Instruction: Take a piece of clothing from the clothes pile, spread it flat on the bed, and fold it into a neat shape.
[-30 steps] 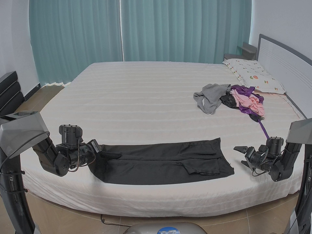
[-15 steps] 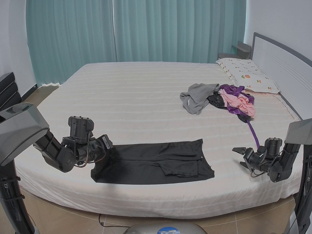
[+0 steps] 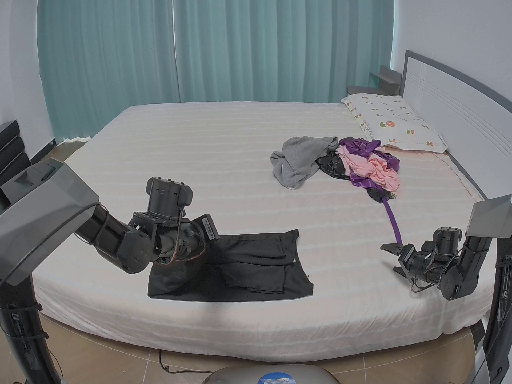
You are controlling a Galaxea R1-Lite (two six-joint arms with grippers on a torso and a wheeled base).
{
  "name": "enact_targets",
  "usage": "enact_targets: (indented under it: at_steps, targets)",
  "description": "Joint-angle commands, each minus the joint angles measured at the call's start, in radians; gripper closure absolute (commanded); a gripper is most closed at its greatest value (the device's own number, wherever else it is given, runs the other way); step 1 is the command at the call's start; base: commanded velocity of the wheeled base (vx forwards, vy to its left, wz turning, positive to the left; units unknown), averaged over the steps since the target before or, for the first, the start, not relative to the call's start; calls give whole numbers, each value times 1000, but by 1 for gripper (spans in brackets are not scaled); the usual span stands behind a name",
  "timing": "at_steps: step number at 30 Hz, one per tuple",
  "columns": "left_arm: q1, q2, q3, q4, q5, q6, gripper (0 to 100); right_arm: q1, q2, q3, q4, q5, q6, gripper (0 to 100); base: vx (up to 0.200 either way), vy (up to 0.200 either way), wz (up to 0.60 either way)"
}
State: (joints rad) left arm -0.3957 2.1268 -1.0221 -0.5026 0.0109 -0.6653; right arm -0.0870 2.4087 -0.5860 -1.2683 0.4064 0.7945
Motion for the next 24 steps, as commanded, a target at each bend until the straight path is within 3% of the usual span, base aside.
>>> enact_targets:
  at_steps: [1,5,11,14,23,24]
  targets:
    - [-41,35,-50,15,12,-16,100,0,3,0,0,0,0,0,0,-200,0]
    - [-63,78,-121,61,34,-17,100,0,3,0,0,0,-1,0,0,-200,0]
    - [-92,134,-197,142,77,-27,100,0,3,0,0,0,-1,0,0,0,0]
    - [-121,174,-253,153,118,-80,100,0,4,6,-19,0,-3,0,0,0,0]
    - [-152,205,-291,164,124,-82,100,0,12,8,-28,0,-4,0,0,0,0]
    - [-152,205,-291,164,124,-82,0,0,12,8,-28,0,-4,0,0,0,0]
